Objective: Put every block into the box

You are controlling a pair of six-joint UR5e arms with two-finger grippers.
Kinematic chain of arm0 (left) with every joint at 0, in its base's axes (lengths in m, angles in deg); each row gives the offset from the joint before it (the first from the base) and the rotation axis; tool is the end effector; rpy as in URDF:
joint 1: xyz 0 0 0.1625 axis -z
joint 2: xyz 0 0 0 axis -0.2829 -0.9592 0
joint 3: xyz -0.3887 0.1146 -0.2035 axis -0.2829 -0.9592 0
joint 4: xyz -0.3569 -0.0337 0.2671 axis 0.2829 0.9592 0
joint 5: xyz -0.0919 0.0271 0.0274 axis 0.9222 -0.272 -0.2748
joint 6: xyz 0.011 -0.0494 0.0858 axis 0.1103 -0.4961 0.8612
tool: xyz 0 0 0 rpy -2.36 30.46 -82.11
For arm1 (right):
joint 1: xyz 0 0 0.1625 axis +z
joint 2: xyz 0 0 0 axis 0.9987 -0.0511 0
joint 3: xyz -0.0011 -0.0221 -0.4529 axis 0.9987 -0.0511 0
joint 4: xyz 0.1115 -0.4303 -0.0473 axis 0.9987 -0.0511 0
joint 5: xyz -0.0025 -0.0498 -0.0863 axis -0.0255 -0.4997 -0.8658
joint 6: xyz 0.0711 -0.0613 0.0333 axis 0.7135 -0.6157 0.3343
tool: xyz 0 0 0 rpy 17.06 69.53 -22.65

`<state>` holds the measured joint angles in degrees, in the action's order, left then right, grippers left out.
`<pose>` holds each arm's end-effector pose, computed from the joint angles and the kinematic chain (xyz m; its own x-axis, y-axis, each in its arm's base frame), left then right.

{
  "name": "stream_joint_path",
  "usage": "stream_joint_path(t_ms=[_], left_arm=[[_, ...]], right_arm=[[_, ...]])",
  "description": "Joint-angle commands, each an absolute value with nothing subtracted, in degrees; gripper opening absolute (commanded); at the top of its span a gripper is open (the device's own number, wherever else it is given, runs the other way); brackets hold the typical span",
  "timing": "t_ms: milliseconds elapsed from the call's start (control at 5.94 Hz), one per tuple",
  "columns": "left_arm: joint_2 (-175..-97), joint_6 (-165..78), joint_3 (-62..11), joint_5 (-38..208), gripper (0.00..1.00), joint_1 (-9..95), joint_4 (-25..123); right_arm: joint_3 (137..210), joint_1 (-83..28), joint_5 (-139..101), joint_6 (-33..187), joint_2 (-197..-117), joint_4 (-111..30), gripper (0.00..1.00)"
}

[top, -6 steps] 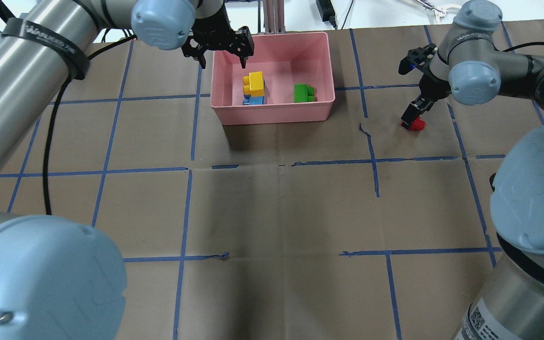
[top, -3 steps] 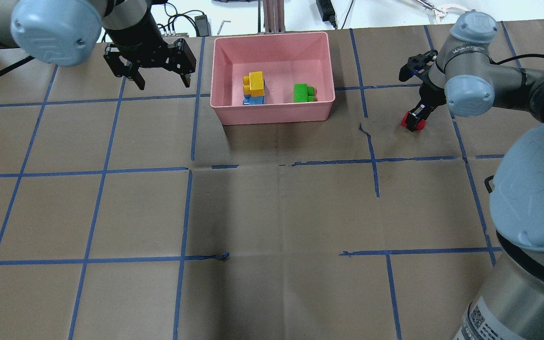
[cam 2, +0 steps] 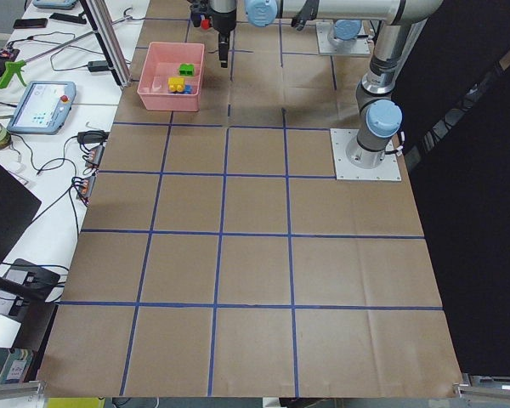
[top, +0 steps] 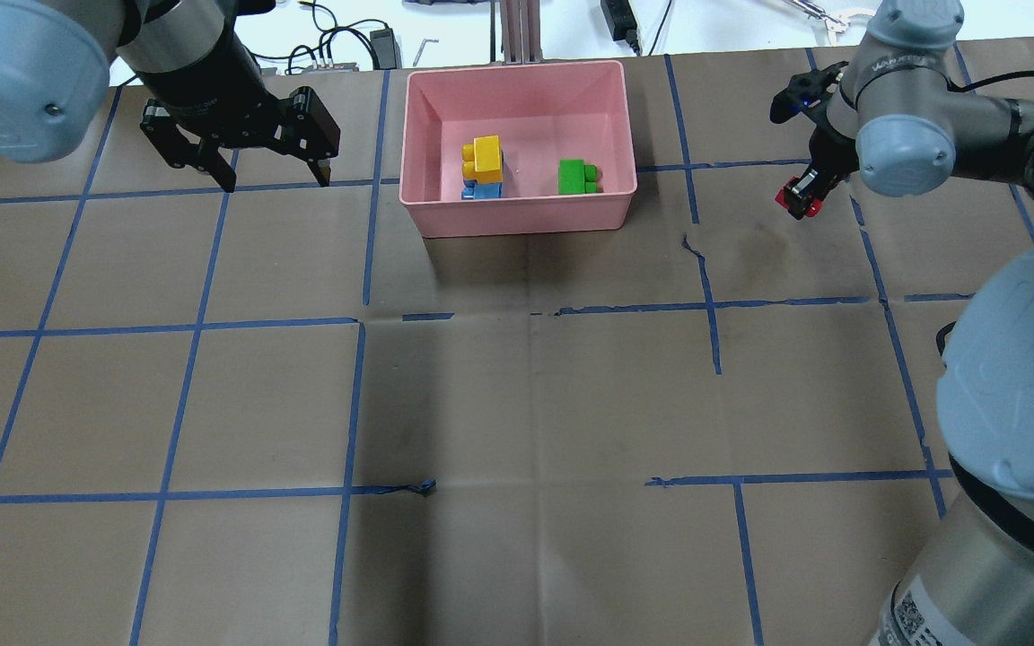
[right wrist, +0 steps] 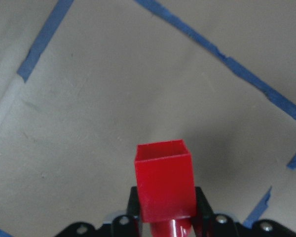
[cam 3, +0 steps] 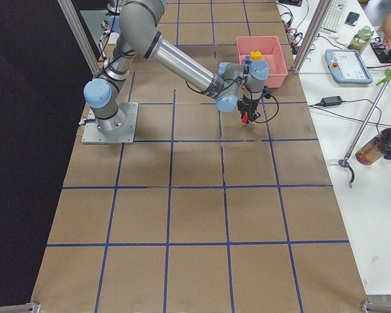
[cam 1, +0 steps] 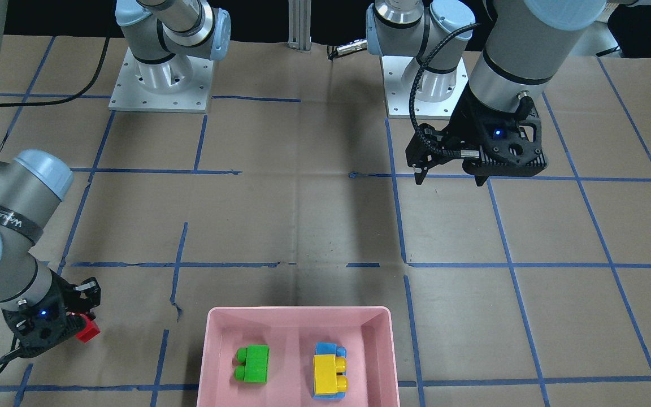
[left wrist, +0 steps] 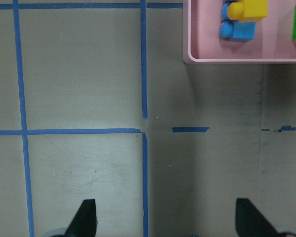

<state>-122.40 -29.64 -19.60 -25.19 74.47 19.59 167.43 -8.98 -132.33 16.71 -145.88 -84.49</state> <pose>-0.1445 -0.5736 0.5129 -0.9998 0.0008 0.0217 -0.0002 0.9991 -0.0426 -0.0182 -0.7294 0.2558 -0.8490 -0.5268 0.0409 -0.5281 0.8486 -0.0323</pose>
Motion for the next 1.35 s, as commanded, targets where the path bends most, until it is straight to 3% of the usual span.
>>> stream_joint_path(t_ms=[0,337,842,1178], left_arm=[[-120.63,-29.69,-18.96,-25.26,0.99,74.19,22.08],[-120.45,-29.69,-19.39,-25.34,1.0,74.18,22.19],[-120.62,-29.69,-19.39,-25.35,1.0,74.1,22.1],[-120.97,-29.52,-19.39,-25.35,0.99,74.1,22.01]], right_arm=[[157.71,-6.58,-130.53,30.52,-148.89,-74.14,0.25],[150.04,1.3,-129.82,51.32,-147.42,-69.27,0.25],[133.73,13.53,-126.91,75.1,-133.49,-70.13,0.25],[131.73,14.88,-124.48,75.95,-125.73,-74.32,0.26]])
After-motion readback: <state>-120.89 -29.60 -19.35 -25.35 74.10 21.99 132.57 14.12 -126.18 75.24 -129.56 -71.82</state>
